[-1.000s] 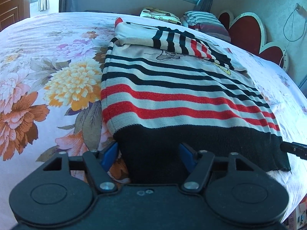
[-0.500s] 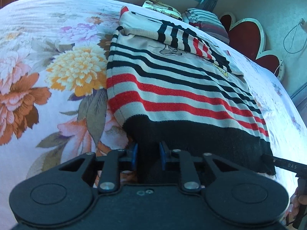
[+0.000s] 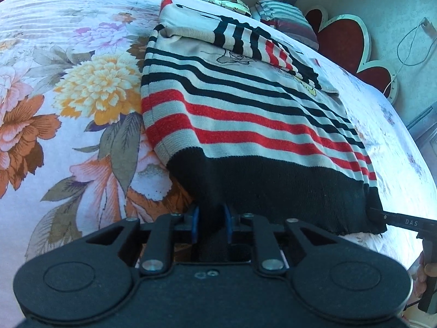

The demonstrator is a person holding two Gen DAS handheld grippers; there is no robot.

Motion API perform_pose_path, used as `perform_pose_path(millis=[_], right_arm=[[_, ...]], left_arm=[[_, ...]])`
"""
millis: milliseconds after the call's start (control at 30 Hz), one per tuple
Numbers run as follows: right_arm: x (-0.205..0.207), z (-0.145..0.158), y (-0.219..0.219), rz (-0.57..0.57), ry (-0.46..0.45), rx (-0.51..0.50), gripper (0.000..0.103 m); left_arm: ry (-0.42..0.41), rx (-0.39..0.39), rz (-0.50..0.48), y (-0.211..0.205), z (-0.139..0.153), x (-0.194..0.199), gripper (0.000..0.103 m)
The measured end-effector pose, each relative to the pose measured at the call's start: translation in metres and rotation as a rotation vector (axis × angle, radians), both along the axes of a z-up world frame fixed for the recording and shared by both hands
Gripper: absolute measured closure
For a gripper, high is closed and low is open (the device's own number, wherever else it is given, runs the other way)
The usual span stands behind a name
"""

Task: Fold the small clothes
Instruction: 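Lift the hem with both grippers and fold it over onto the collar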

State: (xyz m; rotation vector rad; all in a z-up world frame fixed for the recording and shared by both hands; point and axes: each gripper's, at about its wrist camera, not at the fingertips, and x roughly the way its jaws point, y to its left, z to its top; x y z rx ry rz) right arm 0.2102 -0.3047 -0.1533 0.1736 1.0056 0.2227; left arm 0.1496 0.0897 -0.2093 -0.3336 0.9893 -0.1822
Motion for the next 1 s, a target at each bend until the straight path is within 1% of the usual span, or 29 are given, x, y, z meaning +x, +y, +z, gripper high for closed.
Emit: perform_pose_path(millis=[67,133,300,433,500,700,833,1000], right_arm=[[-0.001,0.001,0.001,0.0,-0.01,0.002,0.092],[-0.001,0.006,0.001,-0.002,-0.025,0.027,0.093],[0.006,0.032,-0.001,-0.005,-0.096,0.118,0.093],[0.028,0.056,-0.004,-0.022,-0.157,0.18,0.093],[0.044,0.067,-0.005,-0.031,-0.193,0.196,0.093],[0.1,0.092,-0.003,-0.041,-0.289,0.215,0.093],[0.146,0.096,0.005,-0.041,-0.326,0.225,0.093],[0.206,0.095,0.012,-0.047,-0.365,0.247,0.093]], left_arm=[[-0.007,-0.025,0.005,0.002,0.001,-0.001,0.094],[-0.035,-0.041,0.015,0.003,0.006,-0.002,0.095],[-0.151,-0.056,0.015,0.001,0.033,0.004,0.095],[-0.255,-0.06,0.01,-0.002,0.062,0.02,0.095],[-0.296,-0.057,0.014,-0.002,0.073,0.033,0.095],[-0.373,-0.057,0.029,-0.003,0.093,0.084,0.095],[-0.41,-0.059,0.045,-0.004,0.099,0.124,0.095],[-0.436,-0.064,0.064,-0.01,0.097,0.18,0.096]])
